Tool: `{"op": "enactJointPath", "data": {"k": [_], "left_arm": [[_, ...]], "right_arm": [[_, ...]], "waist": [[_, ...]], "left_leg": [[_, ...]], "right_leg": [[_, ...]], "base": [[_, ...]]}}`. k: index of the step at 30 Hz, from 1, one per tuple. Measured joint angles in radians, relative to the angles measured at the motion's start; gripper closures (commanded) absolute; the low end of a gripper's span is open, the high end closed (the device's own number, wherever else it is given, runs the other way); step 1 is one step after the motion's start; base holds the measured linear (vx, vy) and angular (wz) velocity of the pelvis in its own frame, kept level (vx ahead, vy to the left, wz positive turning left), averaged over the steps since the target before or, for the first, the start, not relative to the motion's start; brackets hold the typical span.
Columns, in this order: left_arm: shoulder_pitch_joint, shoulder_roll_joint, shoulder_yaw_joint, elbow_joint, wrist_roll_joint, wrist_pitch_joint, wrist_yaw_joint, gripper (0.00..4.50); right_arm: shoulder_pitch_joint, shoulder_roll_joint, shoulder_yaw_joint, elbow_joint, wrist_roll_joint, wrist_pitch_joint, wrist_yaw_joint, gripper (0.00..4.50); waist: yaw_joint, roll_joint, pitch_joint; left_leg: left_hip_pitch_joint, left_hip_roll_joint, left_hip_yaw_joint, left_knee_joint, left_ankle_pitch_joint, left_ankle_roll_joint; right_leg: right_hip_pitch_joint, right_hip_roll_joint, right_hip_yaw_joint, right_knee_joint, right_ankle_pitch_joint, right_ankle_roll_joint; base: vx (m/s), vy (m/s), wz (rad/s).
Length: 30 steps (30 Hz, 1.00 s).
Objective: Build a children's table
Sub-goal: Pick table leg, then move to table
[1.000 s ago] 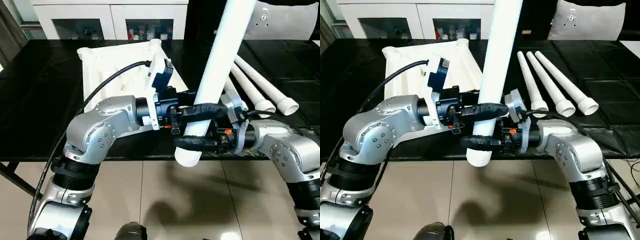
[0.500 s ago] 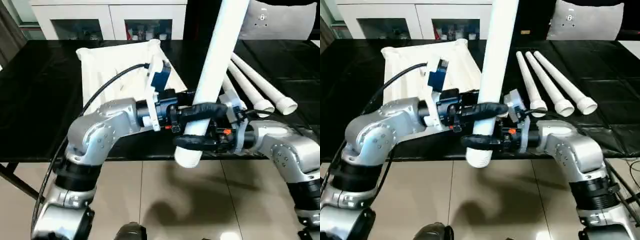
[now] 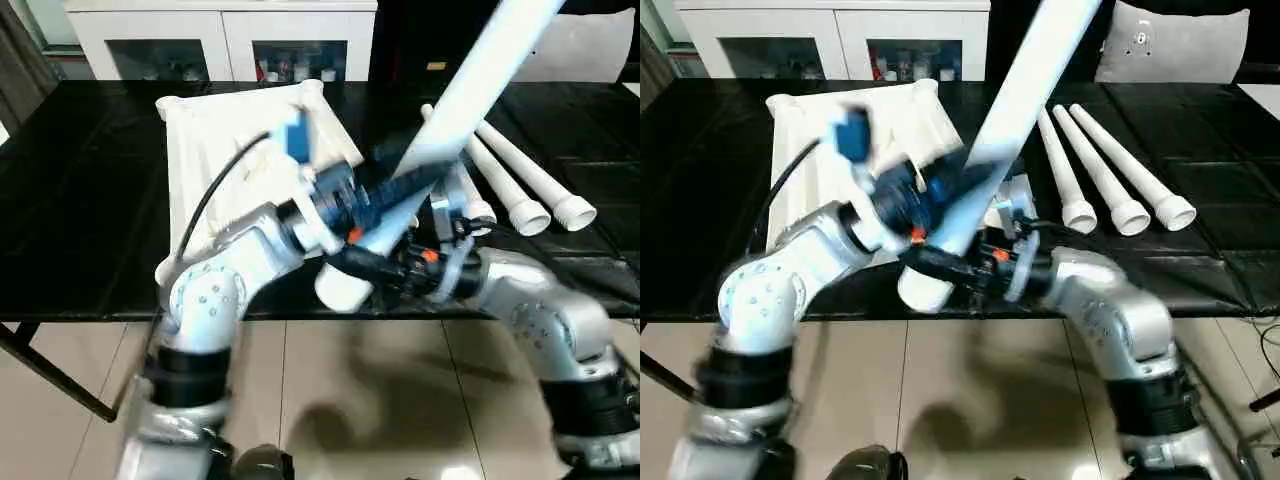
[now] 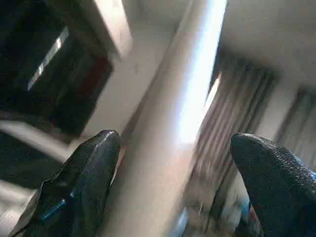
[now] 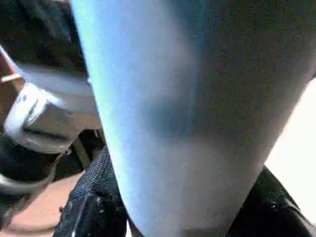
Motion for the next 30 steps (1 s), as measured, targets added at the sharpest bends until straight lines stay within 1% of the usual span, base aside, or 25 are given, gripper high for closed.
{"op": "enactJointPath", "data": {"k": [2,5,7,9,11,12,13,15,17,19,21,25,28,30], "left_arm": [[-0.002,-0.013,0.024,-0.013,-0.025,-0.018,0.032,0.47],[-0.003,-0.002,0.066,-0.014,-0.008,-0.055,0.083,0.47],[0.008,0.039,0.09,-0.015,0.047,-0.079,0.121,0.47],[0.034,0.082,0.121,-0.018,0.105,-0.082,0.188,0.47],[0.063,0.135,0.126,-0.022,0.179,-0.087,0.234,0.47],[0.092,0.171,0.117,-0.026,0.24,-0.103,0.259,0.47],[0.115,0.188,0.115,-0.027,0.279,-0.111,0.277,0.47],[0.171,0.211,0.107,-0.046,0.369,-0.129,0.35,0.47],[0.21,0.234,0.091,-0.05,0.432,-0.133,0.399,0.47],[0.248,0.248,0.069,-0.066,0.497,-0.162,0.424,0.47],[0.293,0.249,0.05,-0.093,0.543,-0.185,0.45,0.47],[0.337,0.23,0.047,-0.116,0.592,-0.197,0.512,0.47],[0.377,0.216,0.039,-0.141,0.623,-0.208,0.555,0.47],[0.39,0.214,0.035,-0.143,0.639,-0.211,0.569,0.47]], "right_arm": [[0.032,0.013,-0.022,0.014,-0.001,0.016,-0.041,2.57],[0.056,0.036,-0.055,0.01,-0.006,0.006,-0.107,2.59],[0.081,0.032,-0.109,-0.033,-0.015,-0.001,-0.18,2.59],[0.095,0.0,-0.162,-0.077,-0.031,0.017,-0.259,2.59],[0.108,-0.013,-0.207,-0.106,-0.057,0.019,-0.321,2.59],[0.117,-0.012,-0.229,-0.124,-0.073,0.018,-0.362,2.59],[0.119,-0.012,-0.238,-0.13,-0.093,0.017,-0.39,2.59],[0.121,-0.004,-0.247,-0.149,-0.148,0.017,-0.477,2.59],[0.12,0.021,-0.258,-0.158,-0.177,0.03,-0.562,2.59],[0.121,0.045,-0.256,-0.156,-0.22,0.015,-0.625,2.59],[0.122,0.074,-0.26,-0.162,-0.222,0.004,-0.664,2.59],[0.12,0.11,-0.273,-0.184,-0.198,0.033,-0.712,2.59],[0.123,0.111,-0.273,-0.192,-0.212,0.053,-0.738,2.59],[0.124,0.111,-0.268,-0.196,-0.226,0.052,-0.749,2.59]], "waist": [[0.001,0.001,0.0],[-0.005,0.001,-0.001],[-0.006,0.002,-0.001],[-0.007,0.002,-0.001],[-0.009,0.002,-0.001],[-0.011,0.002,-0.001],[-0.014,0.003,-0.002],[-0.028,0.003,-0.002],[-0.036,0.003,-0.001],[-0.042,0.002,-0.001],[-0.051,-0.001,0.0],[-0.06,-0.003,0.002],[-0.061,-0.004,0.002],[-0.061,-0.004,0.003]], "left_leg": [[0.0,0.0,0.0,0.0,0.0,0.0],[0.0,0.0,0.0,0.0,0.0,-0.001],[0.001,0.0,0.0,0.0,0.001,-0.001],[0.001,0.0,0.0,0.0,0.002,-0.003],[0.001,0.0,0.0,-0.001,0.002,-0.004],[0.001,0.0,0.0,-0.001,0.002,-0.004],[0.001,0.0,0.0,-0.001,0.002,-0.004],[0.001,0.0,0.0,-0.002,0.003,-0.005],[0.001,0.0,0.001,-0.002,0.003,-0.005],[0.001,0.0,0.001,-0.004,0.003,-0.005],[0.001,0.0,0.002,-0.005,0.003,-0.005],[0.0,-0.001,0.003,-0.006,0.003,-0.005],[0.0,0.0,0.004,-0.007,0.003,-0.005],[0.0,-0.001,0.005,-0.008,0.003,-0.005]], "right_leg": [[0.0,0.0,0.0,0.0,0.0,0.0],[0.0,0.0,0.0,-0.001,0.003,0.003],[0.0,0.0,0.001,-0.001,0.003,0.005],[0.0,0.001,0.002,-0.001,0.005,0.008],[-0.001,0.001,0.003,-0.002,0.006,0.011],[-0.001,0.001,0.004,-0.002,0.006,0.012],[-0.001,0.002,0.004,-0.002,0.007,0.013],[-0.002,0.002,0.005,-0.003,0.007,0.013],[-0.002,0.002,0.005,-0.003,0.007,0.014],[-0.003,0.002,0.006,-0.003,0.007,0.014],[-0.004,0.002,0.007,-0.004,0.007,0.014],[-0.007,0.002,0.009,-0.004,0.007,0.014],[-0.007,0.003,0.012,-0.006,0.008,0.017],[-0.008,0.004,0.014,-0.007,0.008,0.018]], "base": [[0.0,0.0,0.0],[0.0,0.0,0.0],[0.0,0.0,0.0],[0.0,0.0,0.0],[0.0,0.0,0.0],[0.0,0.0,0.0],[0.0,0.0,0.0],[0.0,0.0,0.0],[0.0,0.0,0.0],[0.0,0.0,0.0],[0.0,0.0,0.0],[0.0,0.0,0.0],[0.0,0.0,0.0],[0.0,0.0,0.0]]}}
